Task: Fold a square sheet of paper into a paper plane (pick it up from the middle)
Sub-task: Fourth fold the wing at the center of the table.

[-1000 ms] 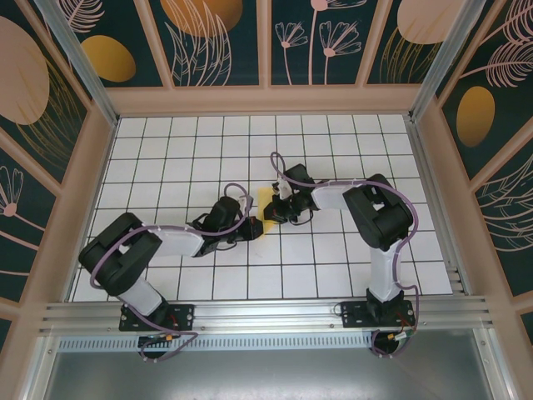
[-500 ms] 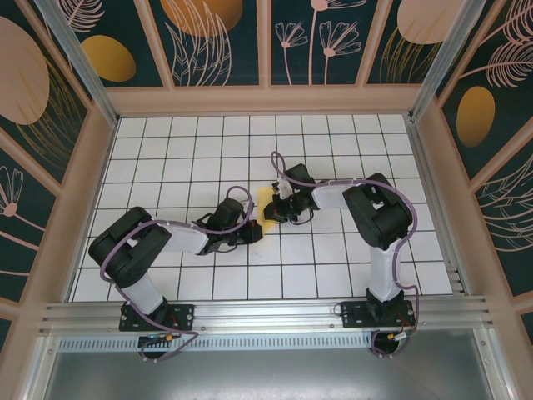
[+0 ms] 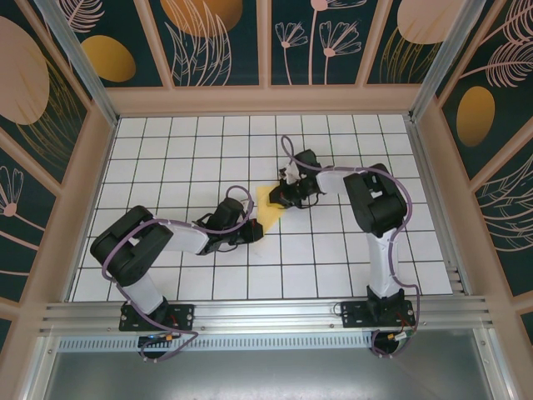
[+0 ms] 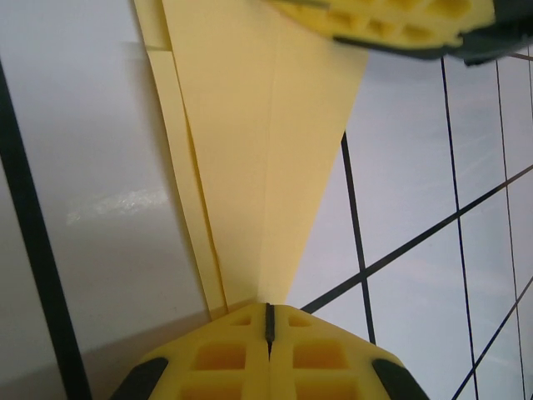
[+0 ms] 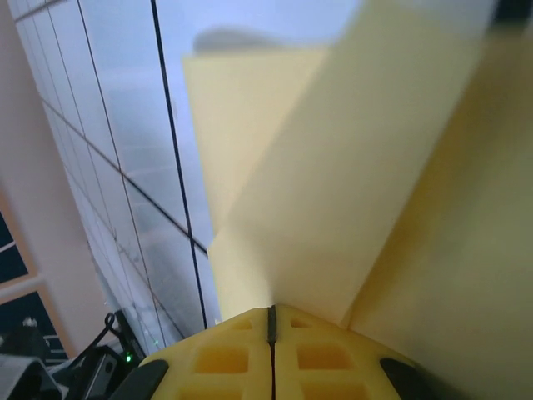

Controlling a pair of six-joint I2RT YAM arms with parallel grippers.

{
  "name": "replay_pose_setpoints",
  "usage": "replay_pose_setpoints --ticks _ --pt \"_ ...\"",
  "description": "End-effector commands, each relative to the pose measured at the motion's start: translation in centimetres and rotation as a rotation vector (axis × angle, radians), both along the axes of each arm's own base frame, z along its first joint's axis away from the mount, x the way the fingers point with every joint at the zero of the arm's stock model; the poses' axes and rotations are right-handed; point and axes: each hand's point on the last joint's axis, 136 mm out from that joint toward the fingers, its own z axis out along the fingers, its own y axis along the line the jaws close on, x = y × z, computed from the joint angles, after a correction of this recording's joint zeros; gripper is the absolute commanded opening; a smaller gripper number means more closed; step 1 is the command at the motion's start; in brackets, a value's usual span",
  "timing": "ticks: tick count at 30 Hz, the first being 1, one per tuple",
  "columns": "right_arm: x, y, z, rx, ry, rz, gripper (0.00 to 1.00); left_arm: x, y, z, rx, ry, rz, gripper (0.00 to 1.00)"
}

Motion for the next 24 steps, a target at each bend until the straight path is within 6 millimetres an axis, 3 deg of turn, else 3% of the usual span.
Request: replay_pose_setpoints --ticks 1,9,12,15,18,19,21,24 --pt "6.4 -5.3 -3.2 -0.195 -0.129 -0.165 0.08 -4.8 3.9 -6.3 0.192 0.221 -0.001 0.00" --pt "10.5 -8.1 -3.7 -0.213 -0.139 -0.243 0.08 -4.6 3.7 -5.9 0.180 0.214 -0.007 0.00" --pt "12.2 -8.5 -2.6 -0.196 -0.161 -0.256 0.09 -4.2 3.4 -5.5 0.174 0.193 -0.010 0.00" --pt "13.0 -7.9 0.0 -0.155 -0.210 -0.249 0.10 -2.6 2.3 -3.9 0.146 0.133 -0.011 0.00" --pt "12.3 -7.4 3.0 -0.104 -0.252 -0.251 0.14 -0.4 0.9 -1.5 0.108 0.051 -0.001 0.00" --pt "11.7 -7.4 3.8 -0.093 -0.264 -0.253 0.15 0.8 0.2 0.7 0.072 -0.003 0.013 0.04" --pt "10.1 -7.4 4.9 -0.088 -0.277 -0.258 0.21 2.1 -0.5 3.1 0.028 -0.066 0.029 0.12" --pt "7.0 -7.2 5.5 -0.095 -0.275 -0.258 0.30 4.2 0.3 6.0 0.027 -0.151 0.103 0.28"
